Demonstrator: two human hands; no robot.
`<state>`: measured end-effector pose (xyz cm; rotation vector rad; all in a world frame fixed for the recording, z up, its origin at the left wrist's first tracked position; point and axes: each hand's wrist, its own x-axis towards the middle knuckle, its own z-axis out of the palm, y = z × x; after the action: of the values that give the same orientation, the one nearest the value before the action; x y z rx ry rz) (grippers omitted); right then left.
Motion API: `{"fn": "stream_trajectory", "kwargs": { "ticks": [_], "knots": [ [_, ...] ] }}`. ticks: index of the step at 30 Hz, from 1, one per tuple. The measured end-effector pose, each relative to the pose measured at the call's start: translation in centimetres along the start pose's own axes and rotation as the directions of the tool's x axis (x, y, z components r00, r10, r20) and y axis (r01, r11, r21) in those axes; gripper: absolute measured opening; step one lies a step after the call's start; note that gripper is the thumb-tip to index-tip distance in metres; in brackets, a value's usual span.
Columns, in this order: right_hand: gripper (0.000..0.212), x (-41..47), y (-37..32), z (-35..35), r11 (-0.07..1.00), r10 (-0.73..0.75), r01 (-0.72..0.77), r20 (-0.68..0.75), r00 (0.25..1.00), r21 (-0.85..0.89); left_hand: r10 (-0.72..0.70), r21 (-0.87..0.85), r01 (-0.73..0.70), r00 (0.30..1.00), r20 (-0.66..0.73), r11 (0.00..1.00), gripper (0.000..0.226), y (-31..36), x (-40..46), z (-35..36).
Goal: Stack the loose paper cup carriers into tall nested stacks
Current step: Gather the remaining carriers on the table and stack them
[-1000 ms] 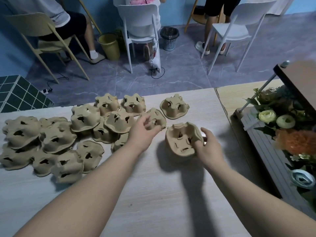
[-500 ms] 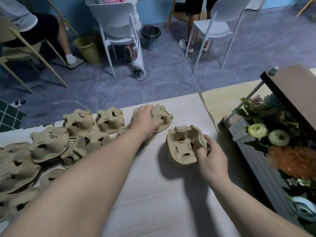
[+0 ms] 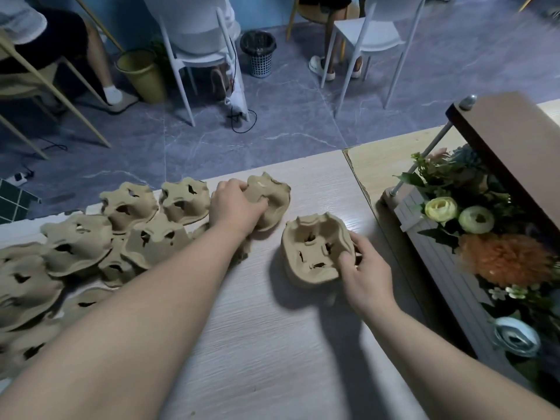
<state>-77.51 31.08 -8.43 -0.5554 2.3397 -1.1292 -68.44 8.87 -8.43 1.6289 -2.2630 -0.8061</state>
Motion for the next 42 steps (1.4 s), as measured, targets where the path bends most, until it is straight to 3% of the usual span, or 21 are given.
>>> {"fn": "stream_trajectory", "kwargs": {
  "ticks": [6,11,14,17,23,28,32,36,39,42],
  "knots": [
    [0.036,-1.8,-0.2,0.8,1.000,-0.014,0.015,0.044,0.999,-0.007,-0.047,-0.290,0.031,0.998,-0.049,0.957,0.042,-1.3,-3.9,-3.1],
    [0.031,-4.0,-0.6,2.0,0.999,-0.043,0.045,0.102,0.994,-0.017,-0.189,-0.577,0.112,0.979,-0.076,0.809,0.044,-3.4,-8.6,-6.4],
    [0.029,-5.5,-0.8,2.8,0.998,-0.058,0.060,0.139,0.989,-0.011,-0.244,-0.768,0.148,0.970,-0.011,0.623,0.046,-5.7,-11.4,-7.9],
    [0.029,-6.8,-1.0,3.6,0.997,-0.069,0.073,0.177,0.982,-0.014,-0.301,-0.858,0.244,0.947,0.110,0.453,0.009,-7.8,-14.3,-8.9],
    [0.027,-9.1,-1.4,5.0,0.996,-0.070,0.082,0.248,0.966,-0.038,-0.416,-0.809,0.484,0.845,0.335,0.334,0.010,-12.8,-18.9,-8.6],
    [0.029,-10.0,-1.5,5.3,0.994,-0.079,0.097,0.249,0.965,-0.059,-0.457,-0.699,0.617,0.771,0.444,0.362,0.020,-13.8,-20.6,-7.6],
    [0.030,-10.1,-1.6,5.3,0.992,-0.082,0.103,0.242,0.967,-0.074,-0.486,-0.699,0.584,0.790,0.374,0.412,0.015,-14.0,-20.6,-7.6],
    [0.029,-10.2,-1.6,5.3,0.991,-0.088,0.109,0.240,0.967,-0.073,-0.434,-0.658,0.434,0.883,0.178,0.615,0.038,-14.1,-20.2,-7.9],
    [0.029,-10.3,-1.5,5.3,0.990,-0.095,0.117,0.233,0.968,-0.082,-0.399,-0.520,0.360,0.916,0.038,0.775,0.031,-13.7,-19.8,-8.1],
    [0.030,-10.4,-1.6,5.2,0.988,-0.101,0.126,0.237,0.966,-0.092,-0.397,-0.366,0.371,0.918,0.006,0.853,0.016,-13.3,-19.6,-8.3]
  ]
}}
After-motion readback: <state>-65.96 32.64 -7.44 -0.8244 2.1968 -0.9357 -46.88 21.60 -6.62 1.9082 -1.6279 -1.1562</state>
